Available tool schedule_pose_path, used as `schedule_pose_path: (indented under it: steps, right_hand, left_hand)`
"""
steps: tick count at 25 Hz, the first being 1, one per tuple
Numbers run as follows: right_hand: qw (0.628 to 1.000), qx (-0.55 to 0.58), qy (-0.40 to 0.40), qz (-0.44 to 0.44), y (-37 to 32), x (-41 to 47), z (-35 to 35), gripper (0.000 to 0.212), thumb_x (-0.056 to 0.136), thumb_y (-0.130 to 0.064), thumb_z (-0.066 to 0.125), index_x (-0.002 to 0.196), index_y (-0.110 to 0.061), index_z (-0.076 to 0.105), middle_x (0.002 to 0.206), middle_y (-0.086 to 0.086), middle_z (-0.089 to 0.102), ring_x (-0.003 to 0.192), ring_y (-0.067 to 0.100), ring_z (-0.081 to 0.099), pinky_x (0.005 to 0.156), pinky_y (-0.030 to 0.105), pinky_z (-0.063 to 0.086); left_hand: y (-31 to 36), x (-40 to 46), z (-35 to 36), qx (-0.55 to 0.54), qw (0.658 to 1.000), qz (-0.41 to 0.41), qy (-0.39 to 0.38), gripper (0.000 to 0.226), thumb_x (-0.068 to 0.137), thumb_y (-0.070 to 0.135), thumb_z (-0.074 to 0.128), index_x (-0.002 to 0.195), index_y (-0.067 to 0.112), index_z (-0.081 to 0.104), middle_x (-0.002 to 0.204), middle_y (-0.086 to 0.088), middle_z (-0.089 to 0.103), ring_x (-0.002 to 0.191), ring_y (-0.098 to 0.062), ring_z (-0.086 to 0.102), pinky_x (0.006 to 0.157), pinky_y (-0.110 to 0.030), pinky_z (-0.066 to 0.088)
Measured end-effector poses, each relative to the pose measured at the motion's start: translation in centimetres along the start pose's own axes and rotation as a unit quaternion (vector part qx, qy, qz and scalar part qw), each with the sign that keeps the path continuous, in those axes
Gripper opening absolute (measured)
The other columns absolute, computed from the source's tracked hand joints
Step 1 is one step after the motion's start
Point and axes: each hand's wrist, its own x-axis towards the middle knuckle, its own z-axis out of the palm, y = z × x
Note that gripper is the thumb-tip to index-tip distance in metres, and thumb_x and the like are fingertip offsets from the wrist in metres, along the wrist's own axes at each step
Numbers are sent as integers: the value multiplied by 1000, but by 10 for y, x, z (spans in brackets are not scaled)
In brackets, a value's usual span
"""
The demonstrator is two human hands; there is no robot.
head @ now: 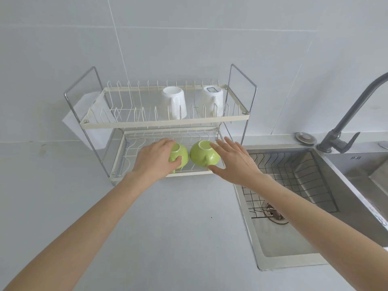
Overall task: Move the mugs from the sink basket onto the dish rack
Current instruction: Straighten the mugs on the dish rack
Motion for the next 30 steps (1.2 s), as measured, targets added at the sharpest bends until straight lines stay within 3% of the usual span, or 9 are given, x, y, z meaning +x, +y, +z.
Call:
schedule_pose_path:
  steps: [4,8,12,16,21,27,30]
  right_hand:
    - [1000,-1,3,-12,-6,-2,-35,58,90,-44,48,141,-24,31,150,-1,36,144,17,19,116,34,17]
    - [999,17,33,-9,-14,4,-75,47,91,-44,46,134,-27,42,134,-3,51,121,22,50,93,36,42]
    - [993,35,109,-10,-14,27,-103,37,92,-39,46,125,-25,52,125,-1,58,108,22,56,84,34,45]
    - [987,59,146,2,-9,59,-123,33,92,-35,46,122,-25,54,126,-2,58,109,23,56,81,32,42]
    - [993,45,104,23,-2,99,-131,38,92,-34,46,128,-23,50,131,1,54,112,25,55,87,33,44]
    - [999,22,17,45,7,132,-112,50,90,-27,49,137,-21,37,145,2,40,132,26,38,98,41,40]
    - [997,47,9,53,12,140,-103,46,88,-23,50,134,-20,41,142,4,41,127,27,42,96,40,42]
  left_hand:
    - [8,-1,-38,11,1000,2,22,46,90,40,44,132,21,42,138,0,50,125,-25,49,94,-37,42]
    - [6,8,-69,-3,997,11,74,38,89,39,46,123,23,52,125,1,61,116,-24,55,89,-37,45]
    - [2,32,-94,-25,993,17,118,35,89,36,46,120,22,54,121,3,63,112,-23,58,88,-38,46]
    - [0,62,-109,-49,986,19,156,31,89,32,47,115,20,57,118,3,64,110,-23,58,86,-37,46]
    - [-6,97,-109,-15,993,8,114,35,90,33,45,121,20,53,126,0,60,116,-24,54,90,-38,44]
    - [-9,129,-89,3,1000,2,9,52,88,40,48,136,24,36,144,-1,41,132,-25,40,101,-41,38]
    - [-11,137,-78,-22,1000,5,-16,55,87,39,50,138,26,33,148,1,35,135,-22,36,104,-41,36]
